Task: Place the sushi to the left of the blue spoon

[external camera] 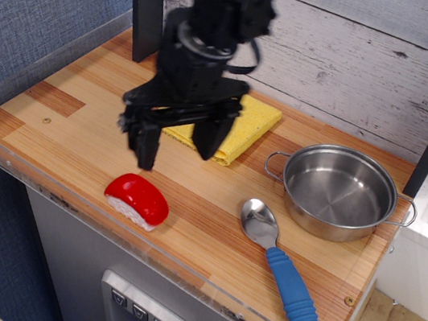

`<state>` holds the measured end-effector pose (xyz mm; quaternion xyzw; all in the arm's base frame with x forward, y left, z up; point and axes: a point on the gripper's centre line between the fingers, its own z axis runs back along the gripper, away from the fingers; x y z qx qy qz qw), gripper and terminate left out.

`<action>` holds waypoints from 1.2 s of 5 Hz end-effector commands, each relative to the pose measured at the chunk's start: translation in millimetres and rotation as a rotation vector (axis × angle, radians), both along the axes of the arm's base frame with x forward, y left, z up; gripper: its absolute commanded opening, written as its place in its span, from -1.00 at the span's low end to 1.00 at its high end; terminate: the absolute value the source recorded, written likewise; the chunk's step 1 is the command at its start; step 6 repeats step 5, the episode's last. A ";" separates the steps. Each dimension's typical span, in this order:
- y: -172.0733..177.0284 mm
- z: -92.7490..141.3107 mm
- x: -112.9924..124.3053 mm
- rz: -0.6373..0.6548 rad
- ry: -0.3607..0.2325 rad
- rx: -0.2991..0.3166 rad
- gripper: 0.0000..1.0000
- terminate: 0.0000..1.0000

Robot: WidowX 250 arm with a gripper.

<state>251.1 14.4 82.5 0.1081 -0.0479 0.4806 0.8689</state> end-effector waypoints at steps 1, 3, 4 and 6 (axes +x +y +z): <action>-45.8 20.6 2.5 -0.486 0.059 0.051 1.00 -1.00; -64.6 26.0 -4.2 -0.950 0.050 -0.012 1.00 -1.00; -77.6 20.8 -3.0 -1.122 0.002 -0.085 1.00 -1.00; -77.6 20.8 -3.0 -1.122 0.002 -0.085 1.00 1.00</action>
